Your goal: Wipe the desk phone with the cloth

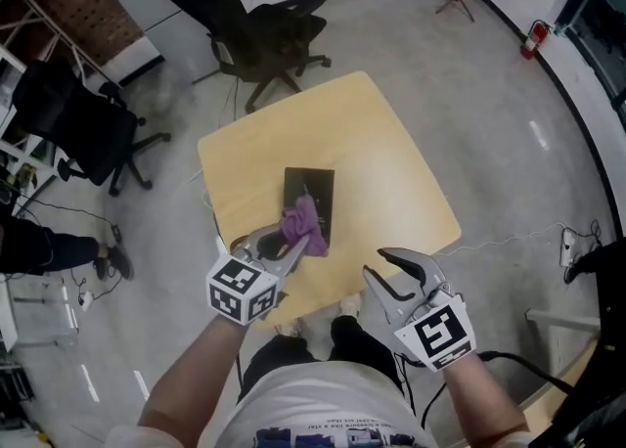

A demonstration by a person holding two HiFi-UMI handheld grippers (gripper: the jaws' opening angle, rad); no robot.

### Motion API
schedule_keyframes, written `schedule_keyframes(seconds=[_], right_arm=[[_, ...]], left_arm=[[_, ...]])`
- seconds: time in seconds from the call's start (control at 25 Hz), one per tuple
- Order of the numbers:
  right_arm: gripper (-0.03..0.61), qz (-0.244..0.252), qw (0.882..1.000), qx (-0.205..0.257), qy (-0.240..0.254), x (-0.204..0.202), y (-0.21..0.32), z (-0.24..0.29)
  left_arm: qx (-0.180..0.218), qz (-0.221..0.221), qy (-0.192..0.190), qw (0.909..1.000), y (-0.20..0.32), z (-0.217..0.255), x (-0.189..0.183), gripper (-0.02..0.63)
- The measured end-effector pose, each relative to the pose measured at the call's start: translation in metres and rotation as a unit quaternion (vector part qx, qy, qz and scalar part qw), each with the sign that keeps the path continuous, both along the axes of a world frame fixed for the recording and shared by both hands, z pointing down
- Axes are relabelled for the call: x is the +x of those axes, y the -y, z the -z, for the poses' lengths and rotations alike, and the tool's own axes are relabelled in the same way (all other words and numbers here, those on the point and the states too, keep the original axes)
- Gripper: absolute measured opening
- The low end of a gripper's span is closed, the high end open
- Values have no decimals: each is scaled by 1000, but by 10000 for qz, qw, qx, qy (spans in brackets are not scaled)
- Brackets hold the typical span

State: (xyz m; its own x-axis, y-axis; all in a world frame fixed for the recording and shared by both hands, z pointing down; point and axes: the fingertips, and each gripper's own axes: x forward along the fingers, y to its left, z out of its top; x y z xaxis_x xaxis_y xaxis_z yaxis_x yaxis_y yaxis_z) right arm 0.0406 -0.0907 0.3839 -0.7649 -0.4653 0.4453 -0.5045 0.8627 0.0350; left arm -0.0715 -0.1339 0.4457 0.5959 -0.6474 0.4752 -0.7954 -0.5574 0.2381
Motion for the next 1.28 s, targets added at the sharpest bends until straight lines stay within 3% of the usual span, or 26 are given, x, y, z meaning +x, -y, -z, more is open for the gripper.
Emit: schedule_keyframes(seconds=[0.24,0.52,1.28], right_arm=[[121,-8,9997,-246,4,-2,20,-17],[121,-260,9984,-502,56,2,23,-31],[122,-509,9958,-762,-24,-6,5,-45]], left_arm=[[-115,-78,439,9989,51,-31,-4,91],[-505,-355,737,9954,75,-68,-13,91],[-1596,-780,516,9827,-22,-125,9,91]])
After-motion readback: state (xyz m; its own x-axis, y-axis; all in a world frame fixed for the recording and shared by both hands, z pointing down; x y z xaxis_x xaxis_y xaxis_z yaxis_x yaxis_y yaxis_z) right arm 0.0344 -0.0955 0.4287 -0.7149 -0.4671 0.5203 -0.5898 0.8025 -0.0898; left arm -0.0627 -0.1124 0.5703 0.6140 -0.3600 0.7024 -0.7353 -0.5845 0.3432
